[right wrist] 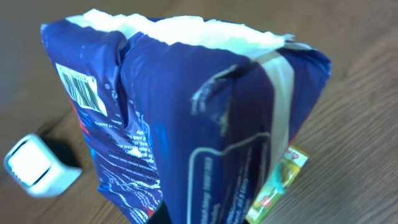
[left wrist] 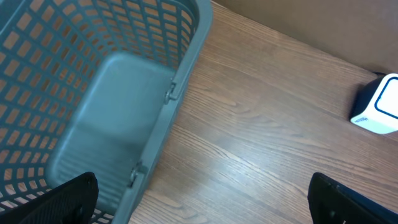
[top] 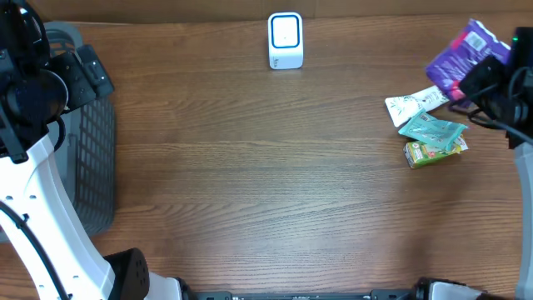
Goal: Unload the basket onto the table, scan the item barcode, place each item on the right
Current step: 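Carry the purple bag right and place it on the pile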
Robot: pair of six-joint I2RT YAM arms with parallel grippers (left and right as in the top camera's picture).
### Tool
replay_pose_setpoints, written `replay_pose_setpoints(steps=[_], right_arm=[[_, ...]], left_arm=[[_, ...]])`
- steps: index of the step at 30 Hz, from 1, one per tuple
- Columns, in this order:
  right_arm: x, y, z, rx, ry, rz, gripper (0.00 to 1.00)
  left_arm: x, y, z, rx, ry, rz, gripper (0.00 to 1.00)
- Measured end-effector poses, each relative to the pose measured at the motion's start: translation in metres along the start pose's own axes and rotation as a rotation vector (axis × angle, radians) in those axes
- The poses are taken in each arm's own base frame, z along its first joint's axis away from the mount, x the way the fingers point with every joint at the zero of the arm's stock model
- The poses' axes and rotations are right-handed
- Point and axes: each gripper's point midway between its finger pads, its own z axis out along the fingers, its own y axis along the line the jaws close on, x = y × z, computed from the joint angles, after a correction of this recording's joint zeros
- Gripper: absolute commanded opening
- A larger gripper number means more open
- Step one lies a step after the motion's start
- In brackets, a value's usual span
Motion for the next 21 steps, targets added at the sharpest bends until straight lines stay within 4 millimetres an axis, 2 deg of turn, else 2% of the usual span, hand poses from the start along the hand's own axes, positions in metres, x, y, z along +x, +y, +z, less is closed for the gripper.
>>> replay_pose_setpoints(steps=[3,6,10,11,12,14,15,19,21], right_arm=[[0.009,-0.020,0.038,0.042,0.051,0.061,0.04],[0.029,-0.038,0.074,0.081,0.141,0.103,0.04],[0.051,-0.051,0.098,0.107,0.250,0.137,0.04],[0.053,-0.051,0.101,0.106,0.260,0.139,0.08],[0.054,-0.050,0.101,0.100,0.266,0.141,0.16],[0.055,-0.048,0.101,0.093,0.270,0.151,0.46],[0.055,-0.047,0.101,0.087,0.273,0.151,0.54],[0.057,-0.045,0.101,0.079,0.281,0.156,0.71],[0.058,-0.046,0.100,0.081,0.289,0.156,0.73]], left_arm=[[0.000,0.000,0.000,0.000,0.000,0.000,1.00],[0.000,0.000,0.000,0.000,0.000,0.000,1.00],[0.000,0.000,0.000,0.000,0.000,0.000,0.99],[0.000,0.000,0.000,0.000,0.000,0.000,1.00],[0.000,0.000,0.000,0.000,0.000,0.000,1.00],[0.000,0.000,0.000,0.000,0.000,0.000,1.00],[0.000,0.000,0.000,0.000,0.000,0.000,1.00],[0.000,0.000,0.000,0.000,0.000,0.000,1.00],[0.000,0.000,0.000,0.000,0.000,0.000,1.00]])
